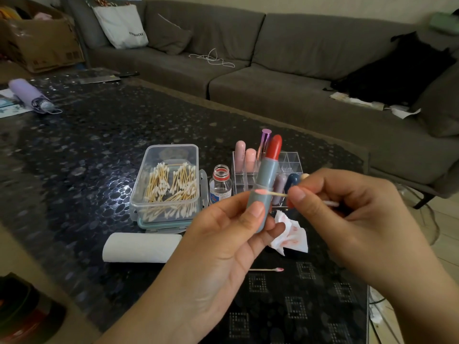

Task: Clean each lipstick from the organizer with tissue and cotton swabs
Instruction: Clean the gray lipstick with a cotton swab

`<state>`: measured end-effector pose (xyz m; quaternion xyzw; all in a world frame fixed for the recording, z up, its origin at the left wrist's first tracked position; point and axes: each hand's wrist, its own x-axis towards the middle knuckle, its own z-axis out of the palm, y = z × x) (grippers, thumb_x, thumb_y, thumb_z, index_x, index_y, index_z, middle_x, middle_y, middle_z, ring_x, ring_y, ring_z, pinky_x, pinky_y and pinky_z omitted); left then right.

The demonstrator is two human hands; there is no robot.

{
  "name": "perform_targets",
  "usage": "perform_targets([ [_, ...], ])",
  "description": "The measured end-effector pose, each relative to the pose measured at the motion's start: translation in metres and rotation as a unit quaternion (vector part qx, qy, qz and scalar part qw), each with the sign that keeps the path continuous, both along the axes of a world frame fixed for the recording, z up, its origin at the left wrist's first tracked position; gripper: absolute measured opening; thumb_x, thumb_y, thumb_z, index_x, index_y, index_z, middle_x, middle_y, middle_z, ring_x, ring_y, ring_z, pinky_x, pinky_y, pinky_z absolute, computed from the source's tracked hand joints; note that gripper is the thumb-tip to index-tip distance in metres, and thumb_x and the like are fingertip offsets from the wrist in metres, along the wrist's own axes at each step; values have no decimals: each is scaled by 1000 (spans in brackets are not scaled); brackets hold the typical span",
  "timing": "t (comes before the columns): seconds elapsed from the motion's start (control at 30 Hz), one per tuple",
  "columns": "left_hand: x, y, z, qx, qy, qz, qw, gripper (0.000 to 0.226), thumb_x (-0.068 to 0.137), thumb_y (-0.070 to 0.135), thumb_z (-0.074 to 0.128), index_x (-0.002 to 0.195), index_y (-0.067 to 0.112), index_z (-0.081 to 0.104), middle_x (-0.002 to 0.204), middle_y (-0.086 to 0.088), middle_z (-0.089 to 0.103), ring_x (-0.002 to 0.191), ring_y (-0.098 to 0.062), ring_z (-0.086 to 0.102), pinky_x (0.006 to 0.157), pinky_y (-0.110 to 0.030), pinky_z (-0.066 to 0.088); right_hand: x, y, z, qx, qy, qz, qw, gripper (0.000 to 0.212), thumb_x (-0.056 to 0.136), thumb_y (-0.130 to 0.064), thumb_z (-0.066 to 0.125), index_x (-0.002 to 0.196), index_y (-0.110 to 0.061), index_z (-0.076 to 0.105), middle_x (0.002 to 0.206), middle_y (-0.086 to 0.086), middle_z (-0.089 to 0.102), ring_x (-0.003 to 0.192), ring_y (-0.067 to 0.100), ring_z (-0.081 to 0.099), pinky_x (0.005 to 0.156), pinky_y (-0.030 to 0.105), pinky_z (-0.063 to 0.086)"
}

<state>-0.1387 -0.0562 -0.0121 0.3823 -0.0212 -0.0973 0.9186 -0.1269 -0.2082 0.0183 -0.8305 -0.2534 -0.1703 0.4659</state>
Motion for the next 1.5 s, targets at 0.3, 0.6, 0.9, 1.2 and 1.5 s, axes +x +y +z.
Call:
perform_targets([
  [0.3,-2,-1,-3,50,-29,-5,998,24,74,20,61,91,9,75,79,-10,68,67,-17,65,67,-29,56,-1,3,0,-3,10,8,1000,23,83,-44,55,73,-27,66,62,-11,65,50,9,57,46,17,44],
  [0.6,2,-8,-9,-11,-4,3,1000,31,70,32,60,87,13,77,61,-5,50,50,-11,48,56,-26,52,0,4,-3,-24,-1,-17,1000,21,83,-45,55,70,-32,64,60,-3,61,49,14,52,44,16,40],
  [0.9,5,-2,-10,-47,6,-9,999,27,76,22,54,81,6,74,63,-9,56,52,-15,53,56,-29,53,0,0,-2,-3,-14,-29,999,23,84,-44,54,72,-26,64,58,0,58,47,12,48,42,11,35],
  [1.2,-3,-1,-1,23,-12,11,1000,16,69,16,61,75,13,76,69,-9,64,62,-17,63,59,-28,55,1,0,-1,-25,-1,-11,1000,23,83,-45,54,76,-25,63,58,4,60,48,17,52,44,22,43],
  [1.5,-2,-2,-1,58,-28,13,998,18,70,17,62,76,10,77,67,-5,65,62,-11,63,62,-23,55,0,1,-1,-15,6,-3,1000,21,83,-46,55,77,-28,65,58,4,60,48,19,52,45,28,43],
])
